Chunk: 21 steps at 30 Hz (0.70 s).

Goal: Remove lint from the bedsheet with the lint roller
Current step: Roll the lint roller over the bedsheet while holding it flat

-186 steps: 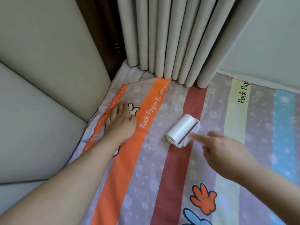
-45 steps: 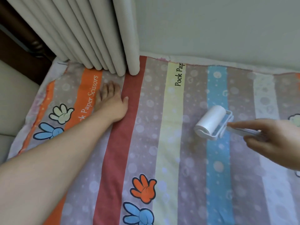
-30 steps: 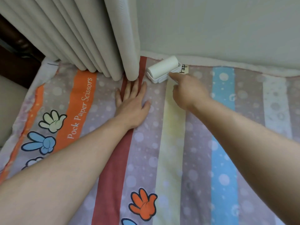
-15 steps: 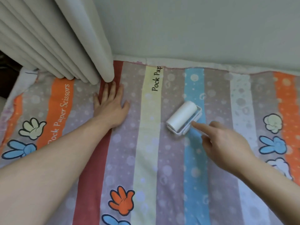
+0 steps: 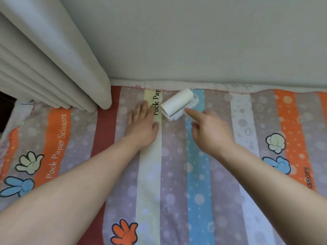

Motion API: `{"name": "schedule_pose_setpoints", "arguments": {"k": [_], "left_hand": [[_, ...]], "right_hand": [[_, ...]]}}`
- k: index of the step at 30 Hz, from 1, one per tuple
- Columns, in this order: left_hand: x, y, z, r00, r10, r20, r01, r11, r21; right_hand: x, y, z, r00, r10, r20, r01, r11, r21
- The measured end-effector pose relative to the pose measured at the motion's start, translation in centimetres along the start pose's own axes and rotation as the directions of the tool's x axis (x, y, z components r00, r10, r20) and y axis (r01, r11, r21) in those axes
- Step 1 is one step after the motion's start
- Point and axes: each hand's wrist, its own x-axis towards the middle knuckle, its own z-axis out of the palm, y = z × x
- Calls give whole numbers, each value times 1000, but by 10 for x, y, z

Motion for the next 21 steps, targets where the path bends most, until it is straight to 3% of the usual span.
{"name": "schedule_pose_setpoints", "arguments": {"k": [6,11,21], "left_hand": [[10,-20,24,991,36,-127,-57,984,-166],[12,-16,31,988,3,-156,-19,994,-104],[11,-9,28,993,-26,-115,24,1000,-18]], "right_hand": [[44,-9,33,1000,4,18,-3,998,-68],[3,11,27,1000,20,11,-18,994,-110],[-101,73,-7,975,120,185,-75,969,-234]]}}
